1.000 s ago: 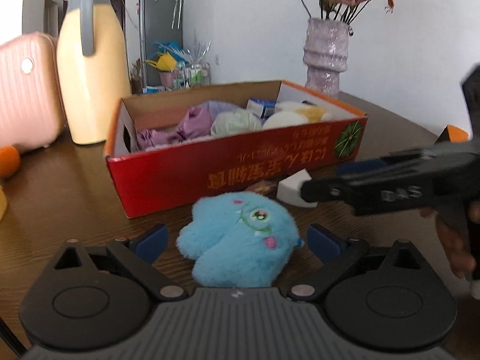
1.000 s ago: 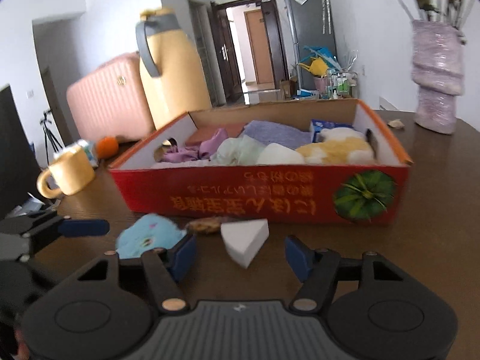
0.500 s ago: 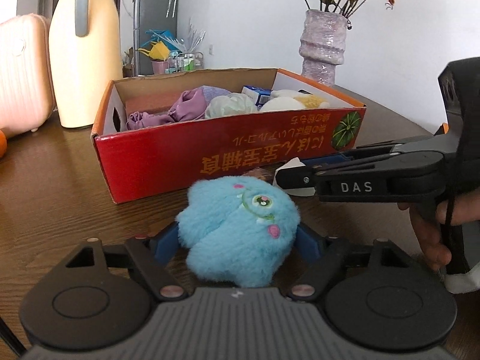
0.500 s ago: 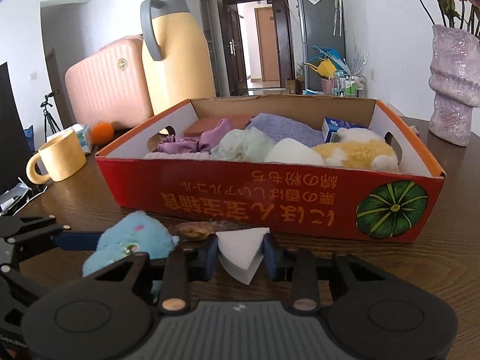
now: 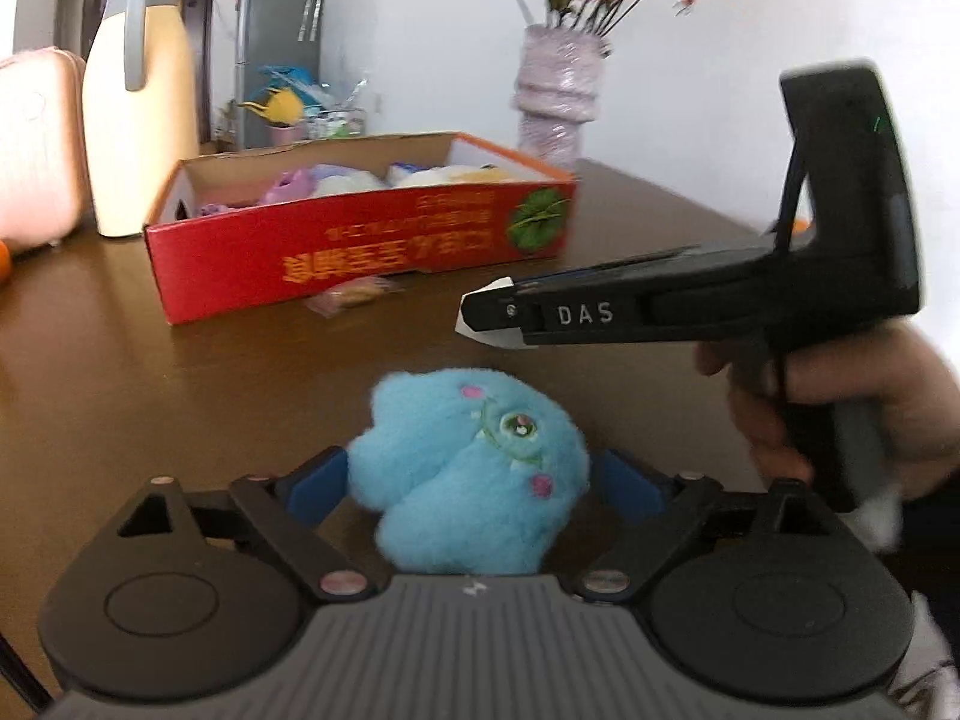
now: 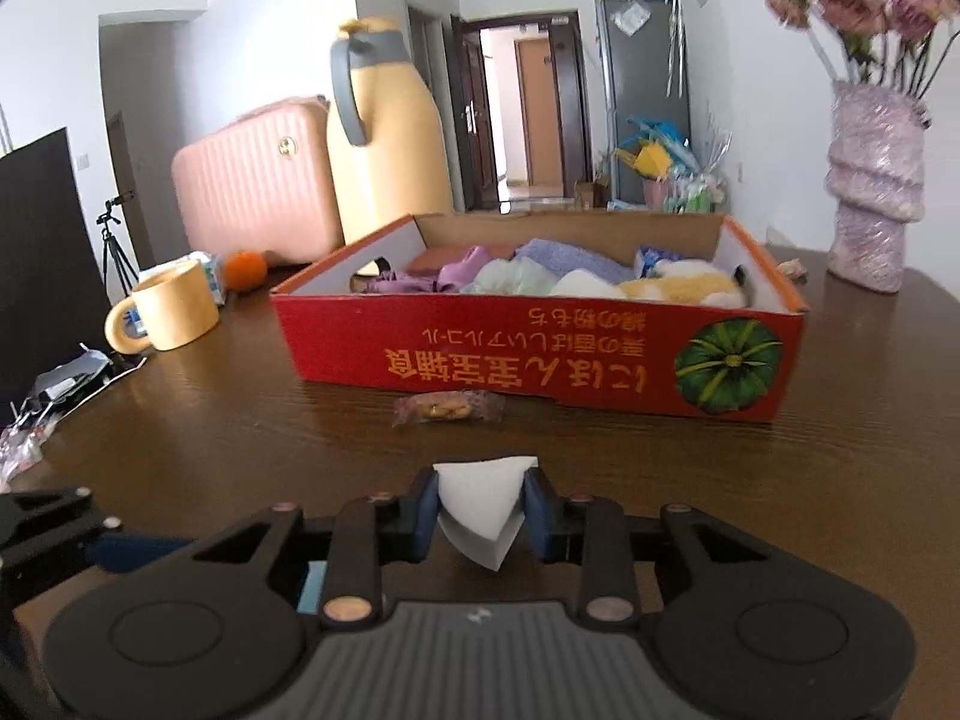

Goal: Organize soft objects
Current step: 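Grasp the wrapped snack packet with the left tool while the right tool holds the wedge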

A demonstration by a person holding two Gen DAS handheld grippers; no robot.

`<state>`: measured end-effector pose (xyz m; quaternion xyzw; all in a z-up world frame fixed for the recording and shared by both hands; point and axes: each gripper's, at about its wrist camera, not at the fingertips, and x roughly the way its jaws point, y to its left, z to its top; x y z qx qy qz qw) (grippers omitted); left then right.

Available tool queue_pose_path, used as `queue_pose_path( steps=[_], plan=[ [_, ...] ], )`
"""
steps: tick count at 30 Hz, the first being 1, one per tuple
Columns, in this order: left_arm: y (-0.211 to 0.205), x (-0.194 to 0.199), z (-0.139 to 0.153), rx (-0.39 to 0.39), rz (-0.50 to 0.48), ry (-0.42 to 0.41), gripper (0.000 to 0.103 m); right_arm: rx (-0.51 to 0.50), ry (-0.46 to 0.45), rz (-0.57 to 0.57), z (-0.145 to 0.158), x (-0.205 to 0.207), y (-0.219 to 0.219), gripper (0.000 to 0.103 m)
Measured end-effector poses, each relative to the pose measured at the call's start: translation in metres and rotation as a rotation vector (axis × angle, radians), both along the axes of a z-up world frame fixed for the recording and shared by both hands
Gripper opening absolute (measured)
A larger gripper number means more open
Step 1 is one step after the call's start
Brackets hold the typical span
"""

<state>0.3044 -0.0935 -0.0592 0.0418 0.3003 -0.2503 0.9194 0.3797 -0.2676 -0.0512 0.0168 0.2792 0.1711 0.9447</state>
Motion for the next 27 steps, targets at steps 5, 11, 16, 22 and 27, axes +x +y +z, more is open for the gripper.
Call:
queue_pose_path(
  steps=[5,11,16,22,27],
  plan=[
    [0.016,-0.012,0.024,-0.083,0.003,-0.009,0.095,-0.009,-0.018,-0.057,0.009,-0.026,-0.023,0.030],
    [0.016,0.047,0.045,-0.044,0.077,-0.101,0.080,0.000,-0.035,-0.075,0.016,-0.022,-0.035,0.030],
    [-0.007,0.120,0.024,0.084,0.035,-0.045,0.049,-0.013,-0.035,-0.055,0.018,-0.003,-0.037,0.030],
    [-0.019,0.161,0.004,0.131,-0.036,-0.018,0.032,-0.020,-0.025,-0.039,0.009,0.026,-0.038,0.030],
    [-0.016,0.170,-0.003,0.122,-0.036,0.015,0.015,-0.003,0.007,-0.013,0.000,0.036,-0.037,0.030]
  ],
)
